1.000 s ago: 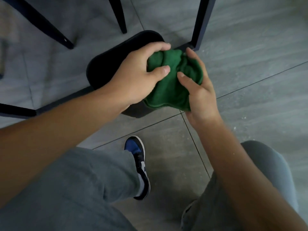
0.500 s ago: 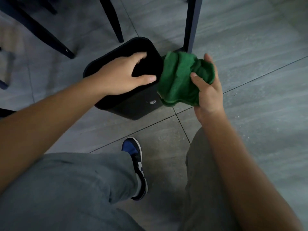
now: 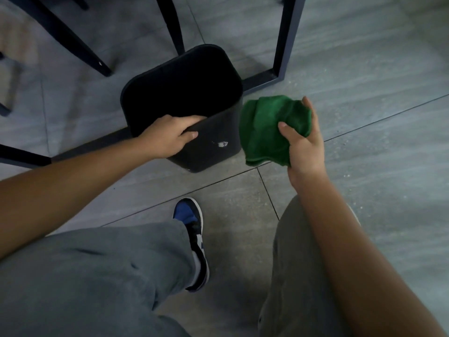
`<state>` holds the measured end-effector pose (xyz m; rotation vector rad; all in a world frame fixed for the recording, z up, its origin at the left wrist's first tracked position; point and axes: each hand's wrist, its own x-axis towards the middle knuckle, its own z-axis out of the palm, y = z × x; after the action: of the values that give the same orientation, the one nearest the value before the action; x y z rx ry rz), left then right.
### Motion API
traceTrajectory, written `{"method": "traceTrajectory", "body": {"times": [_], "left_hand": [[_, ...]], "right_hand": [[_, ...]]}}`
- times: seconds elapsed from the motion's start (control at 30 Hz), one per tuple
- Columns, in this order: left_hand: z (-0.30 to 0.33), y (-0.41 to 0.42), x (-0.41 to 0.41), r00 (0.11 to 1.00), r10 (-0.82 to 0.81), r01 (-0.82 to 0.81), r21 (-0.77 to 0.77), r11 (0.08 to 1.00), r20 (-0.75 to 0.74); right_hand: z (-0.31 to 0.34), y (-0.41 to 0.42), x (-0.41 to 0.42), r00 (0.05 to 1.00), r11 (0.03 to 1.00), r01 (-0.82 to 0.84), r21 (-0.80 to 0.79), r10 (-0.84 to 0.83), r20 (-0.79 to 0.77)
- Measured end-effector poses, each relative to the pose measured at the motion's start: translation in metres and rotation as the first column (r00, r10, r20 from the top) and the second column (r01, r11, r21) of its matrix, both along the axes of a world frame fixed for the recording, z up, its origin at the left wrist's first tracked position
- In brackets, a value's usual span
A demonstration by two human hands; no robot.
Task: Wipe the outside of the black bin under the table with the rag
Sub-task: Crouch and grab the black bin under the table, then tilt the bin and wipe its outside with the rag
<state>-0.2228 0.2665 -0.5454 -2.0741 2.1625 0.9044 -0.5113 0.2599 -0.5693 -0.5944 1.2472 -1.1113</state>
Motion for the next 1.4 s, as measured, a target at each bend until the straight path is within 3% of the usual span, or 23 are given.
{"method": "traceTrajectory", "body": {"times": [0.13, 0.3, 0.4, 0.53, 0.63, 0.73, 0.9, 1.07, 1.13, 1.27, 1.4], "left_hand": [[0.007, -0.006, 0.011, 0.996, 0.057, -0.064, -0.108, 0.992, -0.066], [0.009, -0.010, 0.017, 0.948, 0.176, -0.217, -0.134, 0.967, -0.264], [0.002, -0.007, 0.020, 0.898, 0.248, -0.296, -0.083, 0.952, -0.363], [-0.007, 0.002, 0.020, 0.837, 0.291, -0.342, -0.029, 0.939, -0.463], [-0.010, 0.005, 0.019, 0.775, 0.350, -0.406, 0.010, 0.914, -0.526], [-0.016, 0.008, 0.023, 0.775, 0.365, -0.435, -0.017, 0.900, -0.515], [-0.018, 0.013, 0.030, 0.761, 0.395, -0.467, -0.010, 0.884, -0.515], [-0.020, 0.025, 0.029, 0.732, 0.447, -0.545, -0.048, 0.837, -0.515], [-0.019, 0.026, 0.024, 0.706, 0.467, -0.567, -0.029, 0.824, -0.532], [-0.017, 0.023, 0.016, 0.697, 0.466, -0.554, 0.004, 0.833, -0.545], [-0.016, 0.023, 0.015, 0.664, 0.483, -0.572, 0.029, 0.820, -0.571]], "right_hand": [[0.005, -0.012, -0.006, 0.984, 0.988, -0.114, -0.109, 0.097, -0.152], [0.020, -0.046, -0.004, 0.906, 0.941, -0.268, -0.206, 0.173, -0.387], [0.021, -0.061, 0.000, 0.788, 0.902, -0.373, -0.219, 0.184, -0.587], [0.008, -0.071, 0.008, 0.519, 0.852, -0.505, -0.138, 0.172, -0.837], [-0.008, -0.069, 0.020, 0.407, 0.838, -0.540, -0.079, 0.178, -0.896], [-0.025, -0.058, 0.043, 0.478, 0.837, -0.542, -0.075, 0.233, -0.847], [-0.051, -0.034, 0.073, 0.841, 0.925, -0.339, -0.169, 0.217, -0.496], [-0.060, -0.048, 0.081, 0.960, 0.978, -0.181, -0.106, 0.152, -0.236], [-0.069, -0.050, 0.081, 0.961, 0.983, -0.180, -0.037, 0.168, -0.218], [-0.092, -0.036, 0.090, 0.740, 0.937, -0.342, -0.077, 0.217, -0.637], [-0.102, -0.020, 0.110, 0.717, 0.936, -0.321, -0.144, 0.141, -0.683]]}}
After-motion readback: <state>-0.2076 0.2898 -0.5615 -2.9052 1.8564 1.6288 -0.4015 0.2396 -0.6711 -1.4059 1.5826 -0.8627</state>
